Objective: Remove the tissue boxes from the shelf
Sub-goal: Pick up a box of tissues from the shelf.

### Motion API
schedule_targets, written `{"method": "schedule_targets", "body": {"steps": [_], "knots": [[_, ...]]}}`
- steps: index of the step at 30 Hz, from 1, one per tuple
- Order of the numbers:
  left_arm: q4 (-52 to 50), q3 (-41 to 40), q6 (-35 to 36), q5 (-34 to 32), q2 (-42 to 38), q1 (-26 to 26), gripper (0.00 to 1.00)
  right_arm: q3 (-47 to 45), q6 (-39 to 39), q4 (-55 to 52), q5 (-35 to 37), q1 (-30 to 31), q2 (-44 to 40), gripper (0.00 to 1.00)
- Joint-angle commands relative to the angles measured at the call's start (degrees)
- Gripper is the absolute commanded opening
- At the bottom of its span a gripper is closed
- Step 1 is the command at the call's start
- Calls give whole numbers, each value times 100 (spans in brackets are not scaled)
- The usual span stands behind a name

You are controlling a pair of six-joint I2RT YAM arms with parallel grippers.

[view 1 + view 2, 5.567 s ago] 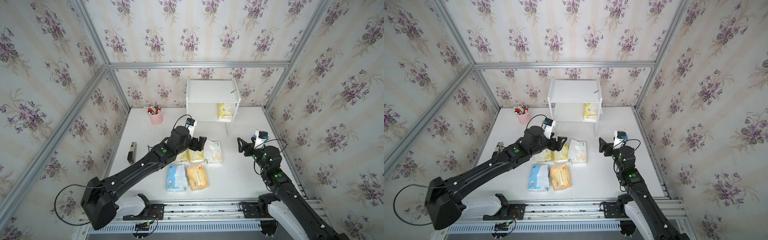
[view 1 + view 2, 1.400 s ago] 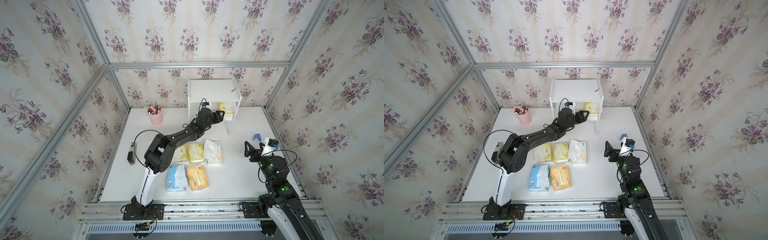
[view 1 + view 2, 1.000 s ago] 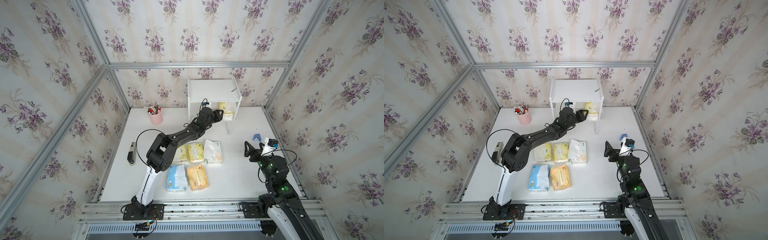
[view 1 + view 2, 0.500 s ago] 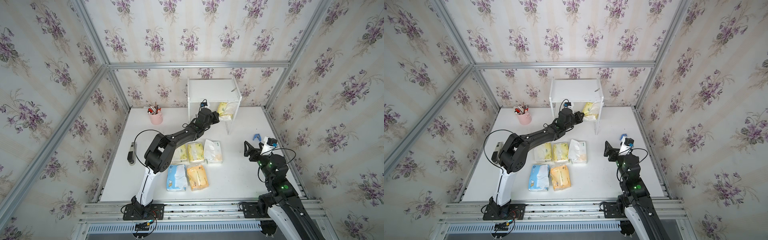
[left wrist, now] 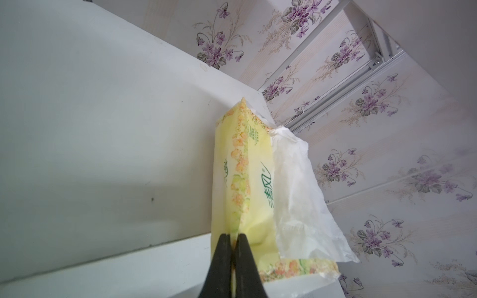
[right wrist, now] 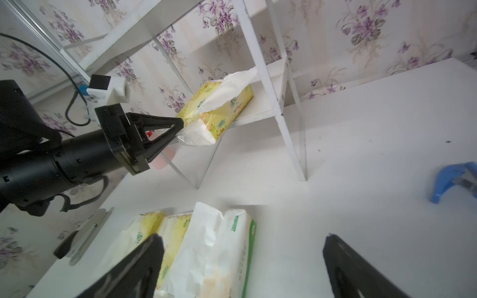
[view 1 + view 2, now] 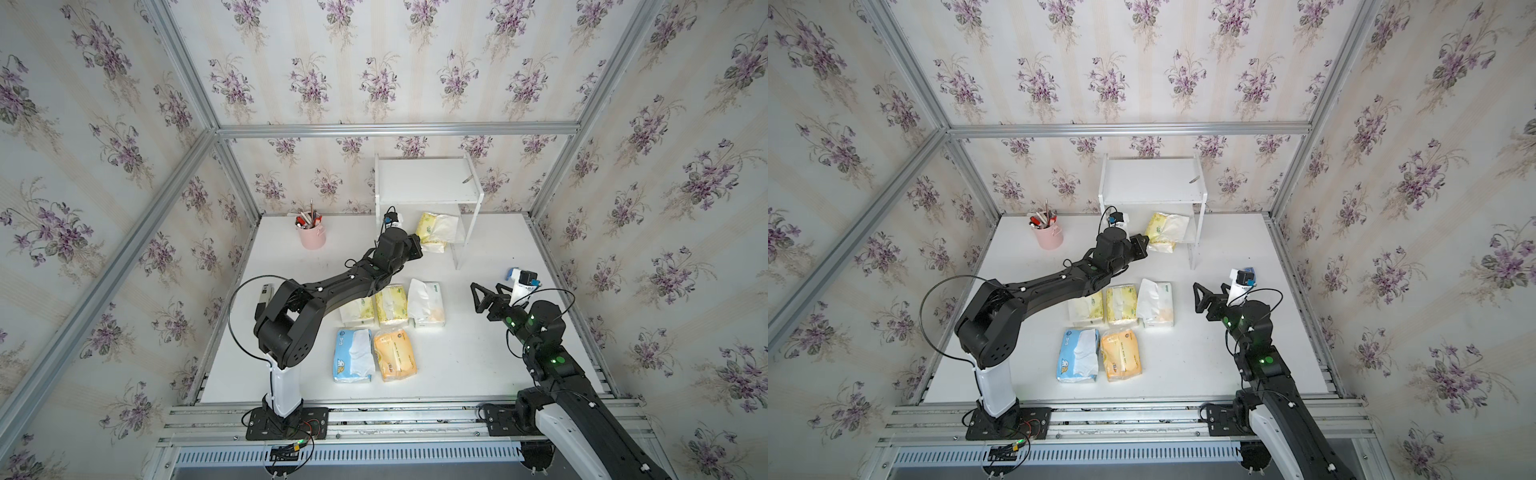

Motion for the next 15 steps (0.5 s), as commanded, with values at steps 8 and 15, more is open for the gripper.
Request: {"method": "schedule_targets", "body": {"steps": [8, 15], "knots": [[111, -971, 881, 212, -981, -64, 0, -216, 2007, 2658, -1660, -326, 1225, 100], [-161, -1732, 1645, -193, -2101, -304, 0, -532, 2835, 3981, -1972, -423, 1909, 94]]}}
